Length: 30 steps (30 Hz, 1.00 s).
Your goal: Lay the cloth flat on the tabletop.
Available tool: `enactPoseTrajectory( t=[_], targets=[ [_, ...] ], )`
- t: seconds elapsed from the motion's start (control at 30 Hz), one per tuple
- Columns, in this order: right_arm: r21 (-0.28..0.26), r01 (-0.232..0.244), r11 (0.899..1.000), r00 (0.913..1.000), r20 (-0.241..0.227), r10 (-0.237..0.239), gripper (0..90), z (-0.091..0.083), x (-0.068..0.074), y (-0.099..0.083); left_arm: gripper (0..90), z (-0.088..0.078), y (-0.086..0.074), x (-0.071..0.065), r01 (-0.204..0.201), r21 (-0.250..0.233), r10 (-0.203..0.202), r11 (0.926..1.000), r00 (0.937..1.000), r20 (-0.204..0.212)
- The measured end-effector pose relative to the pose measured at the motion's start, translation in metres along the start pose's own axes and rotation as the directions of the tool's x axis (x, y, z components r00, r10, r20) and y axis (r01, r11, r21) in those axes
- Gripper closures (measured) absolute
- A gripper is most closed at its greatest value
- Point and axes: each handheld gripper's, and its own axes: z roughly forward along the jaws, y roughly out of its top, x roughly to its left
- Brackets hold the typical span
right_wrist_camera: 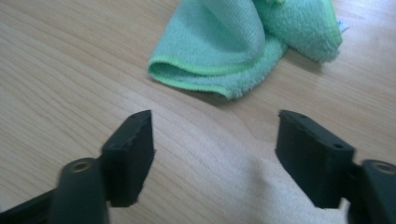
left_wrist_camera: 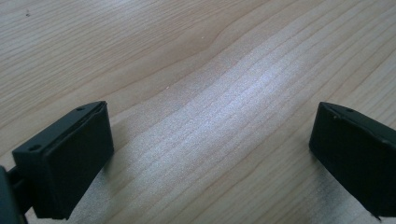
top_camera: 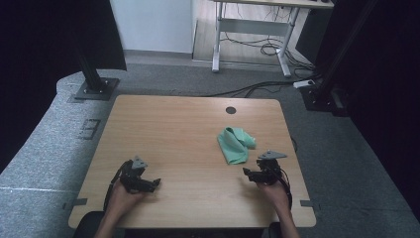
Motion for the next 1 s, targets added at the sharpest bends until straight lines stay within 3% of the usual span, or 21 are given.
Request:
enactPoseTrajectory(
  t=[0.23, 0.4, 0.6, 1.0],
  targets=[
    [0.012, 0.031, 0.999, 0.9995, -0.01, -0.031, 52.5, 0.006, 0.002, 0.014, 0.0, 0.0, 0.0, 0.0, 0.0, 0.0, 0.0, 1.0, 1.0, 0.0],
    [0.03, 0.045, 0.999, 0.999, 0.002, -0.045, 62.2, 0.014, 0.004, 0.026, 0.0, 0.0, 0.0, 0.0, 0.0, 0.0, 0.0, 1.0, 1.0, 0.0],
    [0.035, 0.053, 0.998, 0.9981, 0.029, -0.054, 65.4, 0.025, 0.0, 0.041, 0.0, 0.0, 0.0, 0.0, 0.001, 0.0, -0.001, 1.0, 1.0, 0.0],
    [0.057, 0.054, 0.997, 0.9951, 0.079, -0.059, 60.5, 0.053, -0.01, 0.056, 0.0, 0.0, 0.0, 0.0, 0.0, 0.0, 0.0, 1.0, 1.0, 0.0]
  ],
)
